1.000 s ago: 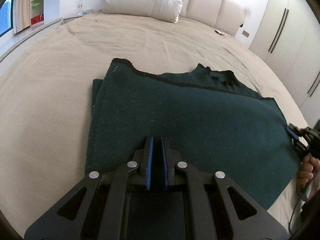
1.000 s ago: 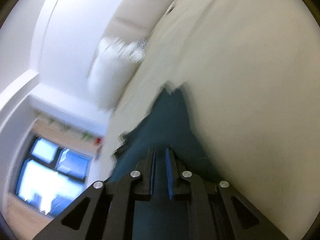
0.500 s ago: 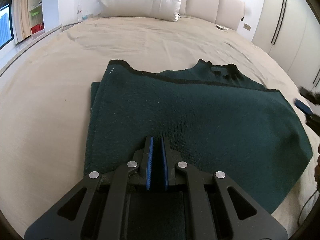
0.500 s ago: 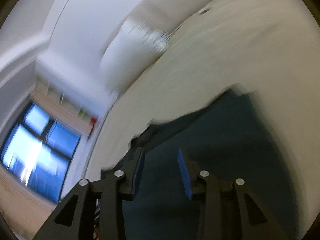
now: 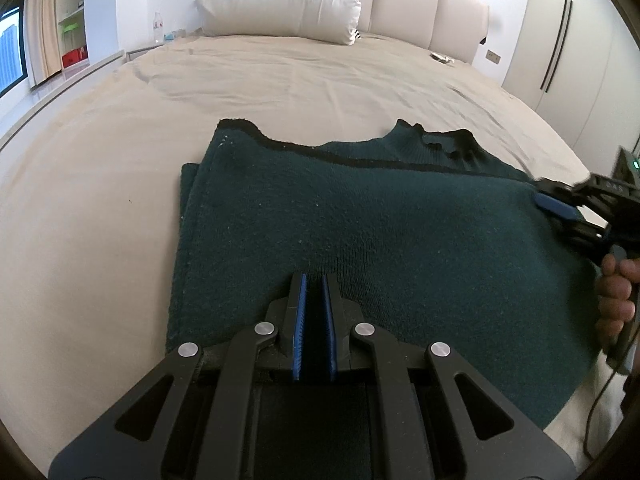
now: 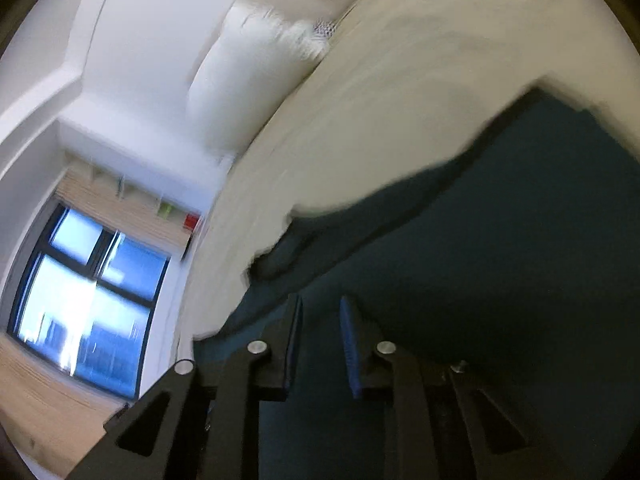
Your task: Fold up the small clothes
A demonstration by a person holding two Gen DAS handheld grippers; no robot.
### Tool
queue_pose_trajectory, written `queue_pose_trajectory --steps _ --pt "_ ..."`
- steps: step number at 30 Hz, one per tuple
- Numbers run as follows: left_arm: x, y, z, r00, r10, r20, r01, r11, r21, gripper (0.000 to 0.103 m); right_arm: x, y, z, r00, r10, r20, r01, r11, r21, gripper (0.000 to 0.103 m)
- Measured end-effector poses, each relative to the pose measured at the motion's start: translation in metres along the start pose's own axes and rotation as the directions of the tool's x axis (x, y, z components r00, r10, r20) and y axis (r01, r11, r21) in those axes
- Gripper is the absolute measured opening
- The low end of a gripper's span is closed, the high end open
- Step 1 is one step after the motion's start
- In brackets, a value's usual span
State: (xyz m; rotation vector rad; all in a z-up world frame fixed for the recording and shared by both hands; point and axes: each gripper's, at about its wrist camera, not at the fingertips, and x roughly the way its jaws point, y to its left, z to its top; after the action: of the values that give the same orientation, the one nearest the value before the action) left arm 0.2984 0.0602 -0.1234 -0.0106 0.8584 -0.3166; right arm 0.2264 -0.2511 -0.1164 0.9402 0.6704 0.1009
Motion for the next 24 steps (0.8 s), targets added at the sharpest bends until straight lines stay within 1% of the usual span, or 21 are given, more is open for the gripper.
queue_pose_trajectory --steps 2,3,4,5,6,7,9,11,12,13,14,15,16,17,18,19,20,21,22,24 --pt "-0.001 0.002 0.000 1.000 -0.010 -0.001 0.010 1.000 -0.012 0.009 -0.029 -0.023 0.003 0.997 -0.057 0.054 0.052 0.996 0.076 0.022" --pt "-0.002 0.002 0.001 1.000 -0.010 -0.005 0.010 1.000 -0.015 0.009 -0.041 -0.028 0.001 0.995 -0.071 0.070 0.064 0.993 0.095 0.022" --pt "-0.003 0.002 0.001 1.000 -0.007 -0.007 0.007 1.000 -0.017 0.009 -0.053 -0.028 -0.002 0.994 -0.070 0.080 0.062 0.993 0.100 0.024" --pt "-0.004 0.001 0.001 1.000 -0.002 -0.008 0.002 1.000 -0.022 0.009 -0.065 -0.025 -0.009 0.995 -0.053 0.079 0.046 0.995 0.087 0.027" --pt "-0.006 0.001 0.000 1.000 0.005 -0.010 -0.005 1.000 -0.028 0.009 -0.067 -0.020 -0.010 0.998 -0.017 0.065 0.012 0.998 0.070 0.036" --pt "-0.009 0.000 0.000 1.000 0.011 -0.010 -0.012 0.999 -0.034 0.009 -0.070 -0.012 -0.019 0.999 0.026 0.042 -0.028 0.998 0.055 0.042" --pt "-0.015 -0.003 -0.002 0.999 0.032 -0.012 -0.032 0.999 -0.044 0.009 -0.068 0.010 -0.045 0.993 0.110 -0.043 -0.110 0.994 0.002 0.045" --pt "-0.023 -0.006 -0.006 0.998 0.063 -0.023 -0.063 0.997 -0.039 0.009 -0.048 0.040 -0.072 0.976 0.158 -0.151 -0.171 0.982 -0.078 0.047" --pt "-0.027 -0.007 -0.008 0.997 0.070 -0.024 -0.071 0.997 -0.040 0.009 -0.039 0.049 -0.084 0.964 0.166 -0.207 -0.191 0.975 -0.109 0.051" --pt "-0.030 -0.007 -0.011 0.996 0.085 -0.028 -0.086 0.996 -0.038 0.009 -0.034 0.052 -0.091 0.959 0.153 -0.238 -0.187 0.974 -0.129 0.052" --pt "-0.032 -0.005 -0.014 0.996 0.087 -0.038 -0.088 0.995 -0.037 0.009 -0.025 0.049 -0.098 0.961 0.101 -0.256 -0.142 0.979 -0.146 0.052" --pt "-0.034 -0.002 -0.018 0.997 0.070 -0.046 -0.072 0.997 -0.040 0.009 -0.024 0.044 -0.098 0.965 0.073 -0.254 -0.111 0.984 -0.142 0.048" --pt "-0.039 0.002 -0.021 0.997 0.059 -0.049 -0.061 0.997 -0.046 0.009 -0.027 0.036 -0.094 0.968 0.066 -0.243 -0.096 0.989 -0.115 0.037" --pt "-0.045 0.006 -0.023 0.997 0.056 -0.054 -0.058 0.997 -0.050 0.009 -0.032 0.031 -0.090 0.972 0.062 -0.229 -0.085 0.992 -0.090 0.036" --pt "-0.053 0.011 -0.026 0.997 0.060 -0.058 -0.063 0.997 -0.054 0.009 -0.041 0.027 -0.086 0.978 0.055 -0.203 -0.072 0.994 -0.080 0.038" --pt "-0.062 0.015 -0.028 0.994 0.094 -0.055 -0.097 0.994 -0.047 0.009 -0.049 0.027 -0.083 0.983 0.044 -0.177 -0.060 0.995 -0.086 0.046" --pt "-0.070 0.018 -0.029 0.985 0.163 -0.053 -0.165 0.986 -0.032 0.009 -0.058 0.028 -0.080 0.988 0.039 -0.152 -0.054 0.994 -0.096 0.049" --pt "-0.078 0.022 -0.030 0.965 0.256 -0.054 -0.257 0.966 -0.021 0.010 -0.063 0.029 -0.077 0.989 0.045 -0.140 -0.059 0.993 -0.098 0.052" --pt "-0.082 0.026 -0.031 0.955 0.290 -0.056 -0.291 0.956 -0.025 0.011 -0.065 0.031 -0.075 0.989 0.051 -0.137 -0.065 0.993 -0.097 0.053" --pt "-0.088 0.037 -0.033 0.951 0.302 -0.061 -0.305 0.951 -0.045 0.011 -0.059 0.041 -0.075 0.990 0.052 -0.132 -0.066 0.993 -0.098 0.053"
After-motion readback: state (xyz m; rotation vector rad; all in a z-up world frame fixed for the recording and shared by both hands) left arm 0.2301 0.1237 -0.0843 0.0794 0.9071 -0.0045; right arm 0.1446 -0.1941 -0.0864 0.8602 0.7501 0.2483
